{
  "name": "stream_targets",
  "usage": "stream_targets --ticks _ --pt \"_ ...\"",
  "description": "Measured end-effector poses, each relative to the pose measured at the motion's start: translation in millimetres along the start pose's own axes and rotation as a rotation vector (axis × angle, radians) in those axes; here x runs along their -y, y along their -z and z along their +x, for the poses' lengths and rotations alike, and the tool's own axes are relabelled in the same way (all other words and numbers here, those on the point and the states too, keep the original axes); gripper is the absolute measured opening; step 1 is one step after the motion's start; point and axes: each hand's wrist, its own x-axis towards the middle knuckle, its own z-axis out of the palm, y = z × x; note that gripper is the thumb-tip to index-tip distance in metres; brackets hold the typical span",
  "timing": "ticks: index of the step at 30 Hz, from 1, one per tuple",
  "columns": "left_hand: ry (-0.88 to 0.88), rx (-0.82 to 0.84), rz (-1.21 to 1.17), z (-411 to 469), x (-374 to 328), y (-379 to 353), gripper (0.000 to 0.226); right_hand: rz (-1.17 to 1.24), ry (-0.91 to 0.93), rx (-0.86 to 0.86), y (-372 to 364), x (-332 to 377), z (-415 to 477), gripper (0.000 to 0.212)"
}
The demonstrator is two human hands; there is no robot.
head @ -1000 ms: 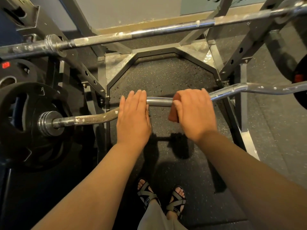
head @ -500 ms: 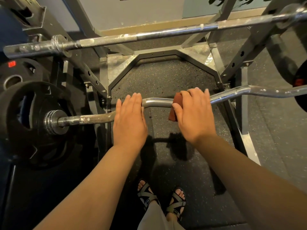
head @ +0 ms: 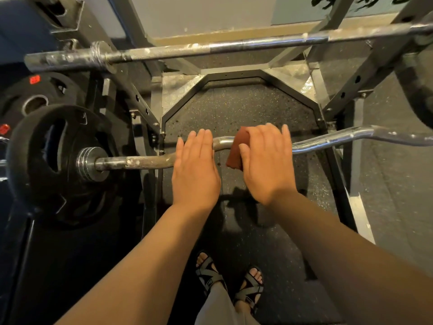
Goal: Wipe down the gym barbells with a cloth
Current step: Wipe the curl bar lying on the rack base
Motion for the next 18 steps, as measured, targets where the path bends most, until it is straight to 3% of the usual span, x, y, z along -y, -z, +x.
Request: stream_targets --ticks 4,9,12,14,16,18 --pt "0.016 0.012 0.001 0.6 -4.8 0.9 0.051 -0.007 -0.172 -0.060 -16.3 35.4 -1.1 0.052" --pt "-0.010 0.022 0.021 1.2 -1.5 3.5 0.051 0.035 0.159 0.000 -6.1 23.5 17.8 0.037" --pt "0.007 0.003 -0.020 1.0 -3.1 1.8 0.049 0.005 0.048 0.066 16.2 12.4 25.5 0.029" --pt "0.021 -0.013 -0.032 1.0 -5.5 -1.0 0.048 -0.194 0.035 0.205 22.5 21.4 38.5 0.026" --pt "0.030 -0.017 -0.034 1.5 -7.0 -1.9 0.049 -0.219 0.045 0.313 23.2 33.7 51.5 0.026" --pt "0.039 -0.013 -0.040 2.4 -7.3 -0.7 0.049 -0.197 0.096 0.277 18.5 36.4 55.4 0.029"
